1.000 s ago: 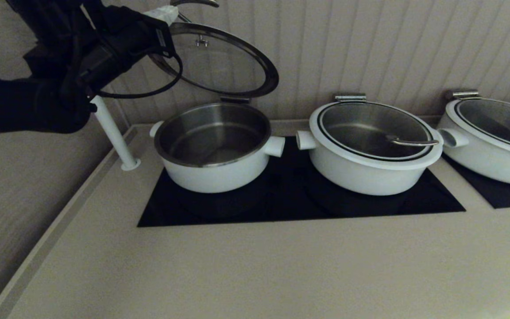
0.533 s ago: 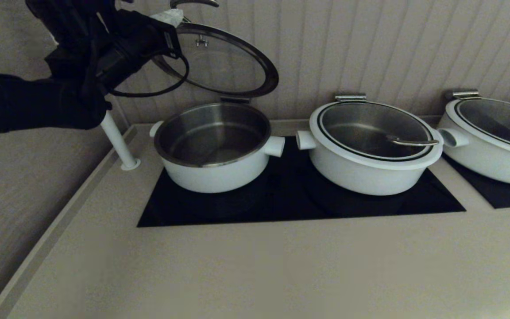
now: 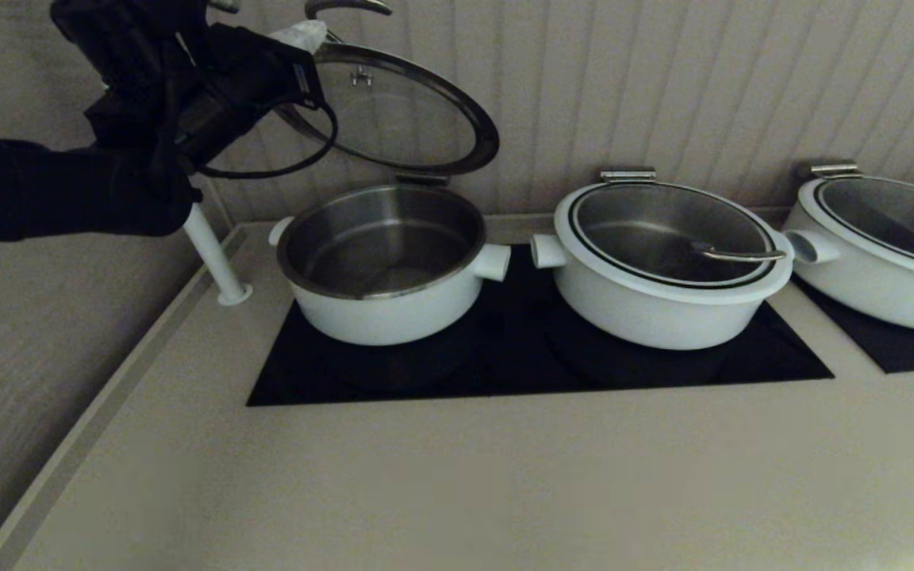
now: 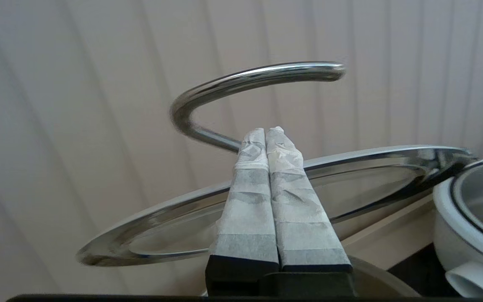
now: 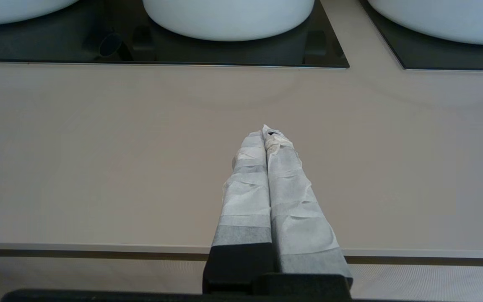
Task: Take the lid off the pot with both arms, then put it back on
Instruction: Close the pot lid
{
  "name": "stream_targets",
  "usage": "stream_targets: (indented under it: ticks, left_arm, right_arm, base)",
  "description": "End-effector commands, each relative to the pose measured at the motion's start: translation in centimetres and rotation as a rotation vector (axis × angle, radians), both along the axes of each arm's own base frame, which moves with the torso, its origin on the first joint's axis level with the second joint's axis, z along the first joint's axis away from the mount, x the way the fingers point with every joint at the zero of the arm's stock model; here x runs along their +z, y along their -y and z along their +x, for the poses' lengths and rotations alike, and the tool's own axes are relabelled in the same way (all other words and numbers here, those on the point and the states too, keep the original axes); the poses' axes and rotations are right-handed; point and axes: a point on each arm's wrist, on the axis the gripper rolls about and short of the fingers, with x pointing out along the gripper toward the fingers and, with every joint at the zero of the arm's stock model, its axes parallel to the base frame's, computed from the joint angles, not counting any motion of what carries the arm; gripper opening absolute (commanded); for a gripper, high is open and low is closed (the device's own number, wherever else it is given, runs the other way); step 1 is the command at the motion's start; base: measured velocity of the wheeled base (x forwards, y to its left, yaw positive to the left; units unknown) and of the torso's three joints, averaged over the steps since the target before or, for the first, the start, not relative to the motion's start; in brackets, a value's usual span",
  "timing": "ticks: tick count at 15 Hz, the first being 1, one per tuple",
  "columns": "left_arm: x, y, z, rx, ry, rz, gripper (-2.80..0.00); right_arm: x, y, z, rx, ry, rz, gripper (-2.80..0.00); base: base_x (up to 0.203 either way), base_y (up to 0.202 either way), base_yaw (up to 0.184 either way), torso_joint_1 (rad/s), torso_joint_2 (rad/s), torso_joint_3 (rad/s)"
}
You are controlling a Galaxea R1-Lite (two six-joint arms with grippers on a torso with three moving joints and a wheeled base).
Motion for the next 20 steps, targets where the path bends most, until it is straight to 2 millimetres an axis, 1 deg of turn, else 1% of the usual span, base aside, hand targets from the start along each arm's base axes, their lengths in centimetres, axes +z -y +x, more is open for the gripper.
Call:
stream_targets:
  ticks: [1,4,8,9,14,20]
  left_arm:
    - [0.0,-0.3,0.0,0.008,0.000,0.002,-2.80]
    - [-0.7,-0.4,-0.2,0.015,-0.018,0.013,-2.80]
    - [-2.7,-0.5,-0.9,0.014,-0.036,0.016,-2.80]
    - [-2.8,-0.6,-1.2,0.013,-0.033,0.017,-2.80]
    - [-2.8,-0.6,-1.5,0.013,-0.031,0.016,-2.80]
    - [-4.8,-0.9,-3.0,0.013,-0.070,0.023,-2.80]
  right_arm:
    - [0.0,0.0,0.0,0.001,-0.001,-0.001,-2.80]
    - [0.0,0.0,0.0,0.001,-0.001,-0.001,-2.80]
    - [0.0,0.0,0.0,0.001,-0.001,-0.001,-2.80]
    - [0.0,0.0,0.0,0.001,-0.001,-0.001,-2.80]
    - [0.0,0.0,0.0,0.001,-0.001,-0.001,-2.80]
    - [0.0,0.0,0.0,0.001,-0.001,-0.001,-2.80]
  base:
    - [0.000,0.000,0.000,0.000,0.00,0.000]
    - [0.000,0.000,0.000,0.000,0.00,0.000]
    - [0.000,0.000,0.000,0.000,0.00,0.000]
    - [0.000,0.000,0.000,0.000,0.00,0.000]
    - [0.000,0.000,0.000,0.000,0.00,0.000]
    - [0.000,0.000,0.000,0.000,0.00,0.000]
